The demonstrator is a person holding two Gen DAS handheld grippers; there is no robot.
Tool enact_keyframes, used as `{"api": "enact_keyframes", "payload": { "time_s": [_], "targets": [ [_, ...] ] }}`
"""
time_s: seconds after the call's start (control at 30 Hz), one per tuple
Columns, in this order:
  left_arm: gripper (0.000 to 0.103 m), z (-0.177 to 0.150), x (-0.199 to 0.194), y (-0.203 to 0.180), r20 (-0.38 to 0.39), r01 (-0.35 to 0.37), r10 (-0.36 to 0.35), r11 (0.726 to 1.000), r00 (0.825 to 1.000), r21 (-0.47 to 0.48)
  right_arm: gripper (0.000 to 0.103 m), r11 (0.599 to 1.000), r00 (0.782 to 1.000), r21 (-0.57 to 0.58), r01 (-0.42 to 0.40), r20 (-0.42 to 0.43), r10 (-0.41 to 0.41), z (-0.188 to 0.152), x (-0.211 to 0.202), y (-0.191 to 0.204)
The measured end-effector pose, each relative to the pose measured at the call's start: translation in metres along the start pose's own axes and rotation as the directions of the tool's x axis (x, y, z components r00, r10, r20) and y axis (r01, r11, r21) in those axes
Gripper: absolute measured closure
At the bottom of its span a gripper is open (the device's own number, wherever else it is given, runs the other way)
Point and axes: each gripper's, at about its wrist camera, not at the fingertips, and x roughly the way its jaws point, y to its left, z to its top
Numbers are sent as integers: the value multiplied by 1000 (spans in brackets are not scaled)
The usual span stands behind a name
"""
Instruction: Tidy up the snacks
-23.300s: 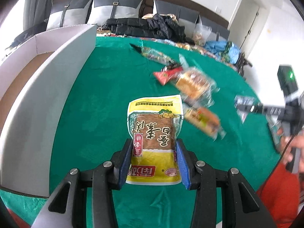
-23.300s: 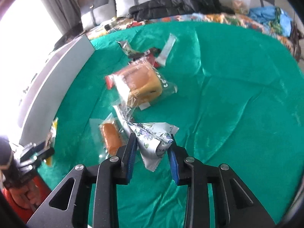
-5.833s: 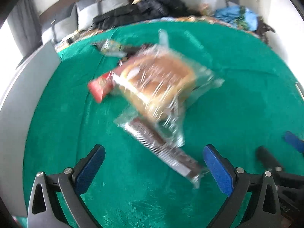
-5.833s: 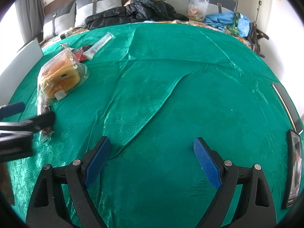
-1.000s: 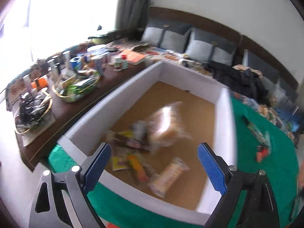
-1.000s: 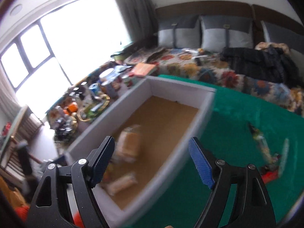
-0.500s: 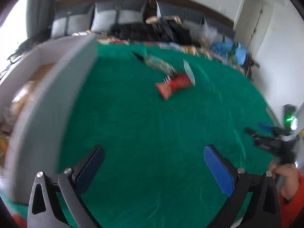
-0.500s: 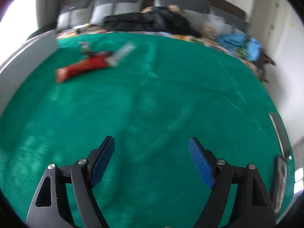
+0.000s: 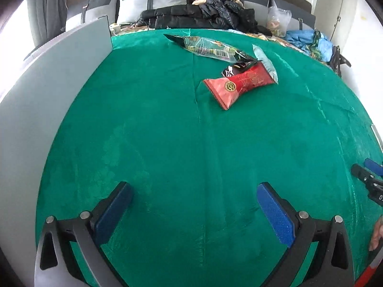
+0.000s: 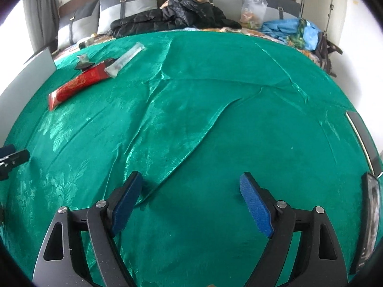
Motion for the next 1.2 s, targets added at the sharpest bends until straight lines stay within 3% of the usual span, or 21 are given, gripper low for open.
{"api": "enact_keyframes", "payload": {
  "time_s": [0.13, 1.2],
  "targets": [
    [0, -4, 4, -6, 23, -37, 36, 997, 999, 62, 14, 1000, 1000, 1, -4, 0, 4, 2, 2, 2],
    [0, -3, 4, -4, 22, -32, 30, 998, 999, 55, 13, 1000, 1000, 9, 3, 0, -3, 4, 4, 2]
  ]
}}
